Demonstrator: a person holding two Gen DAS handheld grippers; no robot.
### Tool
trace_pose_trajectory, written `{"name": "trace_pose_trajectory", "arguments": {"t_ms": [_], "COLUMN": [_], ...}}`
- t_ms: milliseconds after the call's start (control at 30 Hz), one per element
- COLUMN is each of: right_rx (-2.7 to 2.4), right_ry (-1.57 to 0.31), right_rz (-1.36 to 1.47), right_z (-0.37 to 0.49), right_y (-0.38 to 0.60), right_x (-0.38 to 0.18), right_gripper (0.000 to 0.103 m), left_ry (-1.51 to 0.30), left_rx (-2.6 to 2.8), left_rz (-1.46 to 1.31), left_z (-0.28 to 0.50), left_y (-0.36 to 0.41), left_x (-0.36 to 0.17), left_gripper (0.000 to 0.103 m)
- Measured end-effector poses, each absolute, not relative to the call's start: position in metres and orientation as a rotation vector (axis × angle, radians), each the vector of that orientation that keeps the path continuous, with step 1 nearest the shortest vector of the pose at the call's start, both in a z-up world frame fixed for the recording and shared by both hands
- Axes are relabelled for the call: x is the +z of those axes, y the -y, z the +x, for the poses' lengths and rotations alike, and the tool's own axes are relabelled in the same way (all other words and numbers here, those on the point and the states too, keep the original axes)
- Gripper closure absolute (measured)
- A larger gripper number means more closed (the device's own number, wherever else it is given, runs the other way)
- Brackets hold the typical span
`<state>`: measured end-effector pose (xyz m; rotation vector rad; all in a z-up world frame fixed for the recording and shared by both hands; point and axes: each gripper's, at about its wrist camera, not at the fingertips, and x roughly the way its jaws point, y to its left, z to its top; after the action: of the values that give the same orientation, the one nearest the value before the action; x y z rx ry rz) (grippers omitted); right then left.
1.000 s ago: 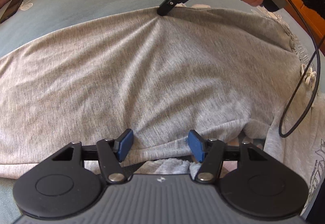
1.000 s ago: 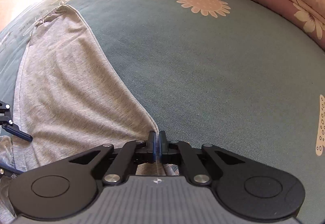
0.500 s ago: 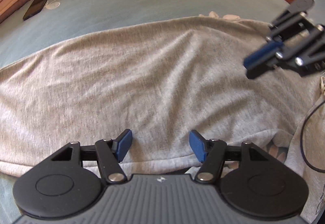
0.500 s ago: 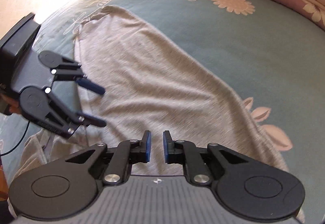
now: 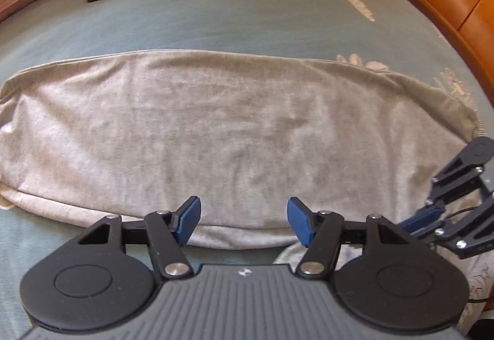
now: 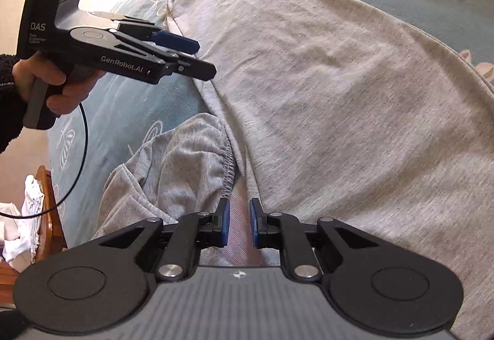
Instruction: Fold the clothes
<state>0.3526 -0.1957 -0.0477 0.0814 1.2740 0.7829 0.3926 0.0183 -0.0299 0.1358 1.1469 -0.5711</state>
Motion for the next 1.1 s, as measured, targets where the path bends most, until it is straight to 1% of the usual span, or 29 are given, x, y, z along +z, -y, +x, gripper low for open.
{"name": "trace_pose_trajectory", "arguments": {"t_ms": [67,200,233,267,300,367,500,567,600,667,700,767,833,933,967,1067,1100], "right_rx": [0.791,0.797,0.79,0.781,0.775,0.766,0.749,0.737,0.736,0.791,0.841,0.822,0.702,0.493,0.44,0.336,0.337], "right_ry": [-1.274,-1.29,-1.284,-1.273,-1.261,-1.236,-1.206,-1.22,-1.288,-1.282,-1.292,-1.216,-1.143,-1.096,-1.073,-1.035,-1.041], "right_rz": [0.07,0.023,0.021,0.021,0.021,0.018,0.0,-0.06,-0.075,-0.101,-0.138,-0.162,-0.186,-0.196,-0.219,-0.35,-0.377], "right_z": [0.354,0.35,0.349,0.348,0.347,0.349,0.359,0.362,0.363,0.361,0.361,0.364,0.377,0.409,0.417,0.435,0.439], "right_y": [0.192,0.185,0.185,0.186,0.187,0.186,0.175,0.165,0.161,0.159,0.161,0.178,0.204,0.253,0.266,0.297,0.304], "right_x": [-0.047,-0.053,-0.053,-0.054,-0.053,-0.051,-0.051,-0.064,-0.073,-0.07,-0.064,-0.048,-0.036,-0.035,-0.037,-0.05,-0.055], "right_gripper": [0.086,0.086,0.086,0.085,0.085,0.084,0.078,0.077,0.075,0.074,0.076,0.076,0.076,0.074,0.072,0.06,0.06], "left_ry": [-1.179,-1.336,-1.351,-1.328,-1.346,-1.371,-1.366,-1.364,-1.367,-1.368,-1.341,-1.284,-1.195,-1.089,-1.076,-1.085,-1.108], "left_rx": [-0.668,-0.709,-0.707,-0.711,-0.717,-0.725,-0.728,-0.714,-0.705,-0.689,-0.681,-0.665,-0.664,-0.713,-0.74,-0.83,-0.843], "left_rz": [0.1,0.167,0.178,0.181,0.182,0.198,0.226,0.211,0.191,0.154,0.15,0.144,0.136,0.094,0.089,0.11,0.138], "left_z": [0.377,0.338,0.328,0.318,0.311,0.302,0.288,0.288,0.29,0.294,0.297,0.303,0.312,0.327,0.332,0.334,0.333], "left_y": [-0.003,0.006,0.002,-0.002,-0.005,-0.008,-0.012,-0.012,-0.014,-0.016,-0.017,-0.018,-0.013,0.004,0.014,0.035,0.042], "left_x": [-0.036,-0.062,-0.066,-0.065,-0.066,-0.067,-0.066,-0.065,-0.063,-0.06,-0.055,-0.044,-0.029,-0.02,-0.022,-0.034,-0.041], "left_gripper": [0.04,0.04,0.04,0.039,0.035,0.035,0.035,0.035,0.035,0.036,0.036,0.036,0.036,0.035,0.035,0.035,0.035]}}
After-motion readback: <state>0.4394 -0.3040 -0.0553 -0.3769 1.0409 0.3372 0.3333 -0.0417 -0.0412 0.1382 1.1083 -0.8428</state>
